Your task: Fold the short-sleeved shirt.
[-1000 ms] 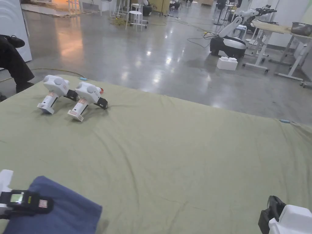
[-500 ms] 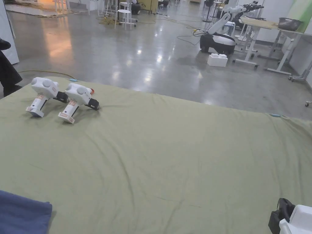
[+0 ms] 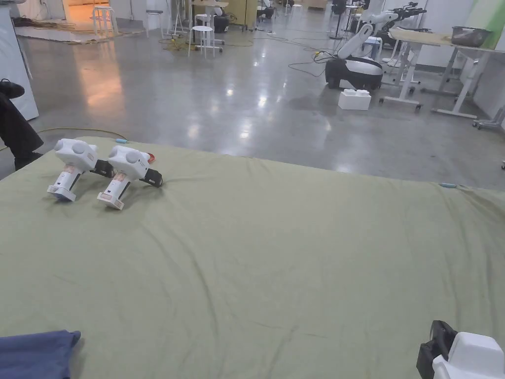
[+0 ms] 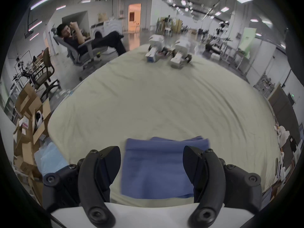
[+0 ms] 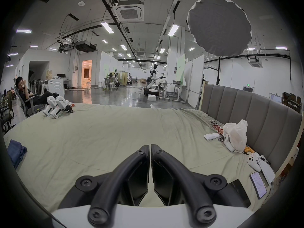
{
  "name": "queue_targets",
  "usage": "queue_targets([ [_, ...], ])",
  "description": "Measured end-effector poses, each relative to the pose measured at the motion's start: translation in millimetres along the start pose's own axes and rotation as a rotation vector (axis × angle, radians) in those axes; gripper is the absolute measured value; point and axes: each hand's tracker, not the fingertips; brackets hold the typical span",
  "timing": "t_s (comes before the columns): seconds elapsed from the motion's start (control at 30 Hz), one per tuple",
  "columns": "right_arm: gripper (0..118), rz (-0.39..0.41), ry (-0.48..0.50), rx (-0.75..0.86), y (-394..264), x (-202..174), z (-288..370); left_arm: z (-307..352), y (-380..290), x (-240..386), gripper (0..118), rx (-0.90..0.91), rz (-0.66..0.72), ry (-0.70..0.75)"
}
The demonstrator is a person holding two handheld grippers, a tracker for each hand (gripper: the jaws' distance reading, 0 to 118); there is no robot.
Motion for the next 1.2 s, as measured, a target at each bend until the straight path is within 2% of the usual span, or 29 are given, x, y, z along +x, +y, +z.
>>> queue_targets([
  [0.33, 1, -0.027, 0.021, 0.011, 1, -12, 2, -19, -76, 165, 80, 0.197, -0.082, -0.226],
  [0.4, 1, -0.026, 0.017, 0.021, 4, -15, 3, -24, -82, 196, 79, 0.335, -0.082, -0.247],
  [0.53, 1, -0.03, 0.016, 0.038, 9, -19, 5, -14, -87, 262, 77, 0.462, -0.14, -0.224],
  [0.63, 1, -0.043, 0.01, 0.063, 13, -19, 8, -8, -82, 294, 62, 0.494, -0.155, -0.246],
  [0.67, 1, -0.044, 0.003, 0.074, 15, -20, 9, 0, -82, 310, 52, 0.523, -0.162, -0.266],
  [0.73, 1, -0.051, 0.001, 0.087, 20, -19, 10, 3, -80, 324, 40, 0.545, -0.177, -0.276],
  [0.8, 1, -0.06, -0.004, 0.101, 23, -19, 12, 10, -80, 342, 32, 0.568, -0.19, -0.264],
  [0.83, 1, -0.062, -0.008, 0.109, 25, -19, 13, 11, -80, 346, 32, 0.578, -0.19, -0.262],
  [0.9, 1, -0.061, -0.008, 0.126, 27, -18, 13, 14, -82, 352, 16, 0.607, -0.197, -0.25],
  [1.03, 1, -0.026, -0.017, 0.163, 31, -17, 15, 22, -87, 362, 3, 0.638, -0.234, -0.218],
  [1.2, 1, -0.05, -0.008, 0.167, 31, -16, 19, 29, -90, 359, 1, 0.657, -0.183, -0.224],
])
